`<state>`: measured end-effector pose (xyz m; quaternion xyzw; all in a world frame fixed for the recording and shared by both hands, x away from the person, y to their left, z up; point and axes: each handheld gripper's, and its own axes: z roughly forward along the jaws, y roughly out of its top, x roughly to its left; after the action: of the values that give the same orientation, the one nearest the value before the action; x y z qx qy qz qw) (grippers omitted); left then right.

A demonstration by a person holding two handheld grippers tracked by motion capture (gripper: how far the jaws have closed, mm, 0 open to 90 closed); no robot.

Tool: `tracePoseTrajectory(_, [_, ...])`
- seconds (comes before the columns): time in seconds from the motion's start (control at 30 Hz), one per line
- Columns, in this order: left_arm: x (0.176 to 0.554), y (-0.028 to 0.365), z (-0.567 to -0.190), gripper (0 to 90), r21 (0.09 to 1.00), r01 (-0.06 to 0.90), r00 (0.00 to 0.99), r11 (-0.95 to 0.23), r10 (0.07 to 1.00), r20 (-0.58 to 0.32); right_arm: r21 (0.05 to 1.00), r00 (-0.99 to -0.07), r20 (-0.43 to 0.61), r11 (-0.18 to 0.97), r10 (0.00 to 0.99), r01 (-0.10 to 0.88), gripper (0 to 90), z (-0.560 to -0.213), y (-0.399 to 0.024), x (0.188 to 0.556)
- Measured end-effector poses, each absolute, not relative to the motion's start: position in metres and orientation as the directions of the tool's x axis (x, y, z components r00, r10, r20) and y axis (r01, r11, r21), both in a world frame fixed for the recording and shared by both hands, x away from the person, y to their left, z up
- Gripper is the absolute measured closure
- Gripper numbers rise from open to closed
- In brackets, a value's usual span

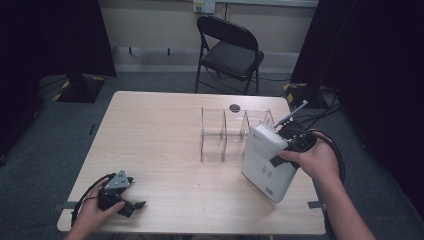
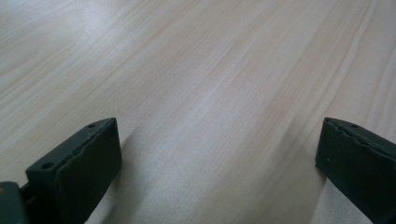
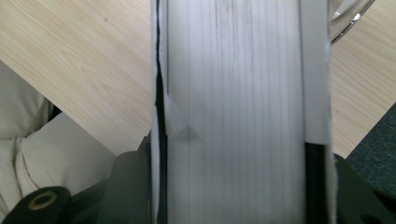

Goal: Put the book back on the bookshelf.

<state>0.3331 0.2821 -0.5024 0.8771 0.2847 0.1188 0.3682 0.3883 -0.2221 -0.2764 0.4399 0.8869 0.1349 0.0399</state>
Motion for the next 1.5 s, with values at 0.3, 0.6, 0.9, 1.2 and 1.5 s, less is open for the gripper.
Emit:
tracePoseTrajectory(0.3, [0.333,0.282,-0.502,0.0,0.714,0.412,0.810,-0.566,0.587,-0.002,0.276,-0.585,0.041,0.554,0.810,0.786,52.3,-0.277,-0.227,0.393])
tracePoseTrajectory(0.6, [0.333,0.282,-0.503,0.0,0.716,0.415,0.806,-0.561,0.591,-0.005,0.271,-0.568,0.043,0.537,0.822,0.799,52.4,-0.278,-0.234,0.399])
tracePoseTrajectory(0.9, [0.333,0.282,-0.502,0.0,0.711,0.417,0.808,-0.566,0.589,-0.005,0.266,-0.542,0.040,0.514,0.840,0.816,52.4,-0.277,-0.241,0.404])
tracePoseTrajectory(1.2, [0.333,0.282,-0.502,0.0,0.709,0.418,0.808,-0.568,0.590,-0.004,0.256,-0.513,0.032,0.490,0.857,0.834,52.4,-0.276,-0.239,0.411])
tracePoseTrajectory(1.5, [0.333,0.282,-0.502,0.0,0.709,0.418,0.808,-0.568,0.589,-0.004,0.259,-0.460,0.028,0.438,0.887,0.861,52.4,-0.276,-0.241,0.420])
